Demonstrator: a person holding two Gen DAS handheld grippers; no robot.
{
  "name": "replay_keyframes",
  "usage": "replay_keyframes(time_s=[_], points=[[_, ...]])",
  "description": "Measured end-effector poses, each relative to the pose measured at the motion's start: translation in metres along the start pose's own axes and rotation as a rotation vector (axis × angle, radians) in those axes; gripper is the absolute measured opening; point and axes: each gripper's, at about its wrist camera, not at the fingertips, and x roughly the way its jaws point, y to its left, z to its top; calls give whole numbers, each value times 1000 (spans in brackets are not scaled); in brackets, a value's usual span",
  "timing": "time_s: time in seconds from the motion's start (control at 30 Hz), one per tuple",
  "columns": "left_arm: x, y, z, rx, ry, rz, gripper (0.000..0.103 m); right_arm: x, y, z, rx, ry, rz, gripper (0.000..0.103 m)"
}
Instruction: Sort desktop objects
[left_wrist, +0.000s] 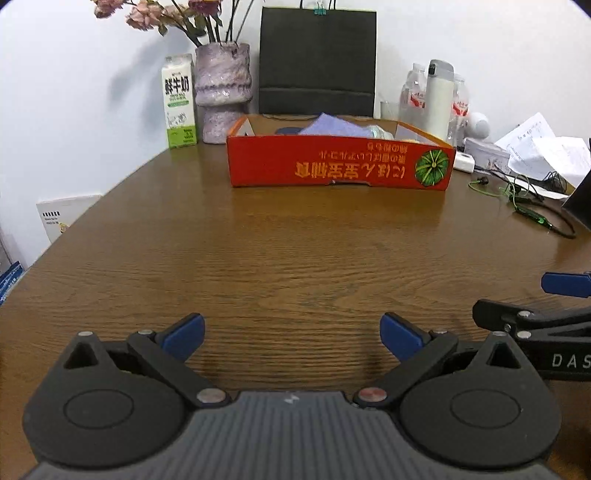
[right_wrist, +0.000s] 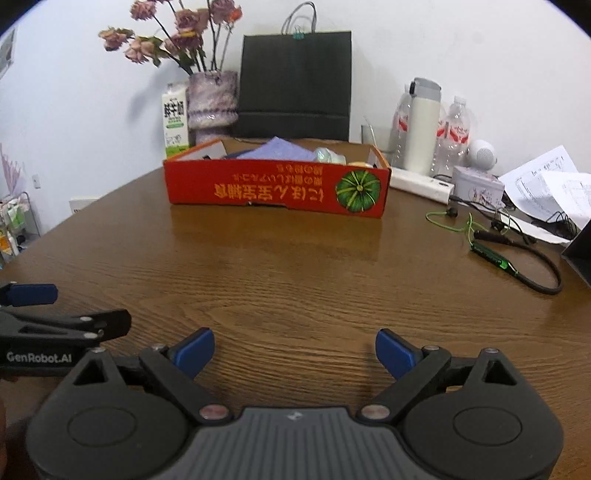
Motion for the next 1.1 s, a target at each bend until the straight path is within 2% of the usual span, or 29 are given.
replay_keyframes(time_s=[0.1,0.27,0.33,0.73,1.1], points=[[8,-1,0,6,46,-6,103,7,0,2,3,13,5,94],[12,-1,1,-3,51,10,103,17,-1,2,11,47,-9,95],[15,1,3,-16,52,18,103,22,-3,3,23,70,-14,103],[19,-1,5,-18,54,29,103,26,-5,5,6,70,18,103],[19,-1,5,-18,54,29,103,29,-8,7,28,71,-15,103]])
